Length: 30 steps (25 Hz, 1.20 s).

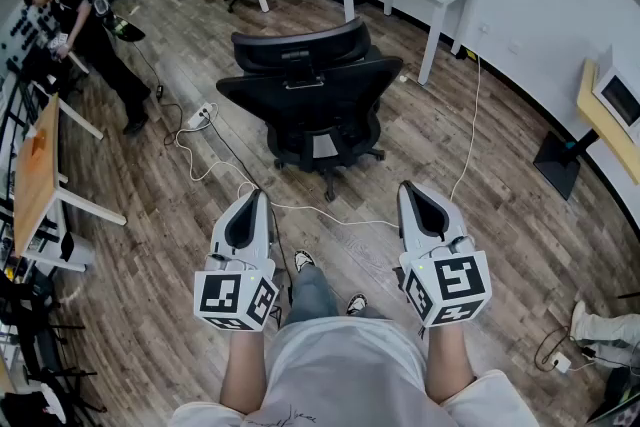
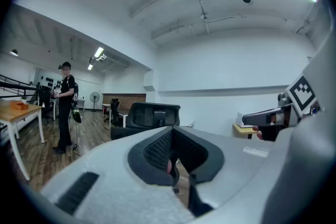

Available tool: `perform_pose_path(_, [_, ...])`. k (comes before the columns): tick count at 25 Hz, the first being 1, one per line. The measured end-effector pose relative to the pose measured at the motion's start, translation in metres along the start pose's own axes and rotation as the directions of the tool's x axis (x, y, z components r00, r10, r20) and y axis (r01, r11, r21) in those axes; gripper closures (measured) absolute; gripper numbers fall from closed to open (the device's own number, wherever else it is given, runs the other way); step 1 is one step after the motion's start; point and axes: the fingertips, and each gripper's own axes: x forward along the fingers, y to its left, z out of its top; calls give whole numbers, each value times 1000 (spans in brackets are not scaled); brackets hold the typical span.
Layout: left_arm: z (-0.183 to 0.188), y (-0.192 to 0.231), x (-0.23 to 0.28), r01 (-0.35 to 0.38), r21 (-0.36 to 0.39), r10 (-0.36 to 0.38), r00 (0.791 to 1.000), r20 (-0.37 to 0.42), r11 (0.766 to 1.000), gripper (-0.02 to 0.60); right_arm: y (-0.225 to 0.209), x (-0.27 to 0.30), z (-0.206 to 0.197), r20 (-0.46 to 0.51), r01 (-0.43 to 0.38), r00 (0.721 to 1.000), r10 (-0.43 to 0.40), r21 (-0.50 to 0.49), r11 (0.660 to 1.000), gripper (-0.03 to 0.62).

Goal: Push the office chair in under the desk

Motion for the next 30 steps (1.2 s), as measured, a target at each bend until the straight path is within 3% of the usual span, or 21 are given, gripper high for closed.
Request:
perform_pose_path(6, [3,-3,8,3,24,-3,1000,1,1000,580,-12,4,2,6,12,1000,-12,19,1000,583])
perform_pose_path(13, [4,12,35,-1,76,1,1000,0,997,580,-14,33,6,15,-40,999,39,82,996,582])
perform_pose_path(24, [-2,61,129,-2,143,10,999,-49,990,580,-27,126,21,-26,-66,997,66,-15,998,580])
perform_pose_path(30, [-7,112,175,13,250,18,993,-120,968,580,-29,189,34,-38,-20,999,19,-26,999,580])
